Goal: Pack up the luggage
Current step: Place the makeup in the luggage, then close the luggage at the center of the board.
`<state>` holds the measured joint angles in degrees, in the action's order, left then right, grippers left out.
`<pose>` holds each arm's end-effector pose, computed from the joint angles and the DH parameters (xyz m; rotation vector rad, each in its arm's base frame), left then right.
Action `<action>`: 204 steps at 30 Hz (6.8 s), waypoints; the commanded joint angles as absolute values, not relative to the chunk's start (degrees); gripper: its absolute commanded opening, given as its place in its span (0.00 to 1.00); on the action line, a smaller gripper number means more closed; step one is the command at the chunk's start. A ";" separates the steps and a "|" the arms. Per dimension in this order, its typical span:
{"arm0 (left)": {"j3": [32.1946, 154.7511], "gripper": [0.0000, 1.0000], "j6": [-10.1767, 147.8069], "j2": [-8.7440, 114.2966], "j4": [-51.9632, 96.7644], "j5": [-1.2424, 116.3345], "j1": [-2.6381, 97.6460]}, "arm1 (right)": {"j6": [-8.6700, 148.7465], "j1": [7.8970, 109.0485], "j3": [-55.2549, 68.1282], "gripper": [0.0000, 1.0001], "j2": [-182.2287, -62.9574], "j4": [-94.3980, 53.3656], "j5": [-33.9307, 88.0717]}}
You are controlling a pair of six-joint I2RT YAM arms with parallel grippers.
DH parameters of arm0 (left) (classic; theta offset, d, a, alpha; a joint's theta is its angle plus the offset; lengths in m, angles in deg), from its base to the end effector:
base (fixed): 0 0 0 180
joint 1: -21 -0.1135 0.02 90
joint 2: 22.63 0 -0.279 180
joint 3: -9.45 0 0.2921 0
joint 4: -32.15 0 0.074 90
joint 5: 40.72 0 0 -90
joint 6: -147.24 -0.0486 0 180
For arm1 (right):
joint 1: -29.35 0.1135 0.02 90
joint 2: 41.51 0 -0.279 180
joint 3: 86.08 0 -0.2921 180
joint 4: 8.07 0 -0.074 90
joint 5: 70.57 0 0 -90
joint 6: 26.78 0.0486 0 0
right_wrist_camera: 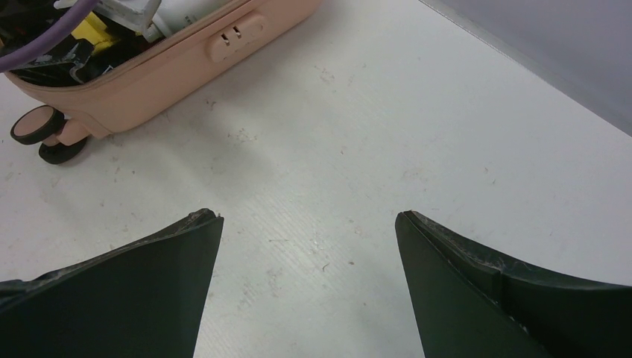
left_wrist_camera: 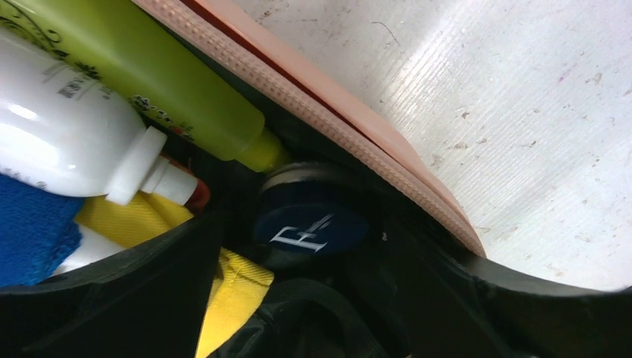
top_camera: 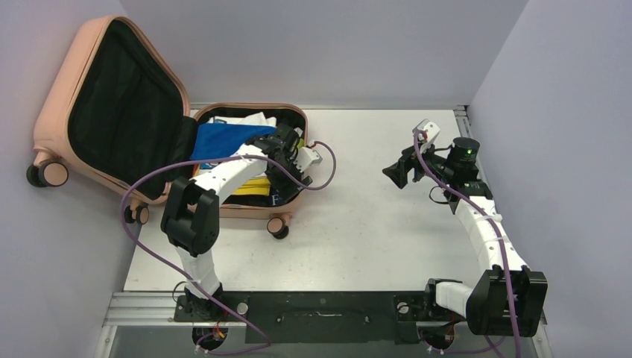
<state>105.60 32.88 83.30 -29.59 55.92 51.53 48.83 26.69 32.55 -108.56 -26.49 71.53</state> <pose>0.3617 -0.2198 0.2162 1.3233 2.4903 -0.1880 0.2981 0.0245 0.2991 -0.7486 1.7262 0.6948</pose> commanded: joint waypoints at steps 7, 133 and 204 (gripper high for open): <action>116.34 0.96 33.64 75.78 -35.17 58.57 51.85 | 48.15 26.53 30.21 0.90 -107.96 -24.93 73.75; 119.02 0.00 39.64 66.35 -27.79 38.64 45.61 | 138.25 70.51 -21.88 0.56 -174.35 34.24 74.10; 95.82 0.96 53.83 62.34 4.86 67.81 6.86 | 93.00 43.41 -14.88 0.85 -153.85 -28.22 71.98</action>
<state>96.63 52.09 62.82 3.37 59.96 8.03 100.92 44.50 -13.83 -157.15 -21.79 77.93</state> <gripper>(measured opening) 0.962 0.850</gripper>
